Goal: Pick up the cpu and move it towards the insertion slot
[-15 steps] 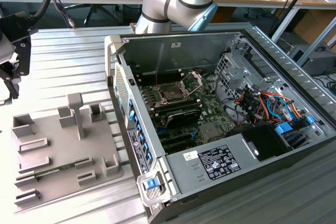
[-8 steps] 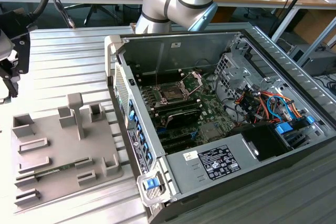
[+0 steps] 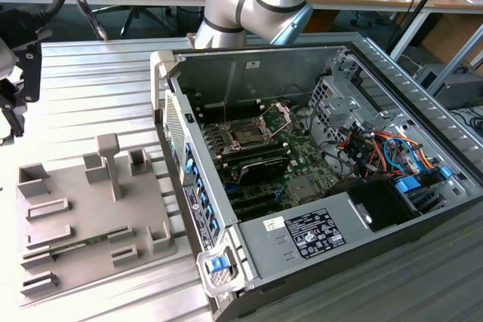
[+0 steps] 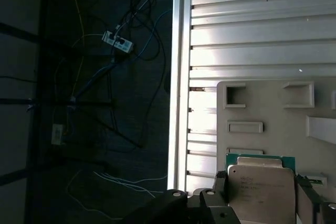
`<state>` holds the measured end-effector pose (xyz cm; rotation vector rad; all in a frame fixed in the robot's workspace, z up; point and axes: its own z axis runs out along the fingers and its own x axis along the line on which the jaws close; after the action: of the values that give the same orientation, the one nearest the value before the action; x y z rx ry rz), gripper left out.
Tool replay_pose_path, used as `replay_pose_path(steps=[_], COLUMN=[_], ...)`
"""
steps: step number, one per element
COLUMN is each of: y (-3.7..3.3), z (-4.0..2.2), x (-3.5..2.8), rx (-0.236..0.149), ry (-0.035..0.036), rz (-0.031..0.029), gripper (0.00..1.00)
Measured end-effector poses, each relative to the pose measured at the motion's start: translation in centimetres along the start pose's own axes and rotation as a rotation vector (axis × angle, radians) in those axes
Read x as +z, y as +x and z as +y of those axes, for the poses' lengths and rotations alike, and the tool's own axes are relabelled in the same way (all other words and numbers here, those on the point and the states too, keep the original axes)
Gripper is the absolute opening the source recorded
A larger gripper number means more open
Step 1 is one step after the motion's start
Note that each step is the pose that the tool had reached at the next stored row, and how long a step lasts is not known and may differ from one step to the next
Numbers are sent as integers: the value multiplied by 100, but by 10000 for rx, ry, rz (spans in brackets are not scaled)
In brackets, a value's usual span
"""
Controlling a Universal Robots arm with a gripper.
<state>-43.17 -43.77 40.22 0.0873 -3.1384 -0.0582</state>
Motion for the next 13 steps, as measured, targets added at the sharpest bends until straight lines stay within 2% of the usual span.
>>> replay_pose_path(steps=[8,13], y=[0,0], z=[2,4], x=[-42,-97], rx=[0,0], ry=[0,0], rz=[0,0], gripper=[55,55])
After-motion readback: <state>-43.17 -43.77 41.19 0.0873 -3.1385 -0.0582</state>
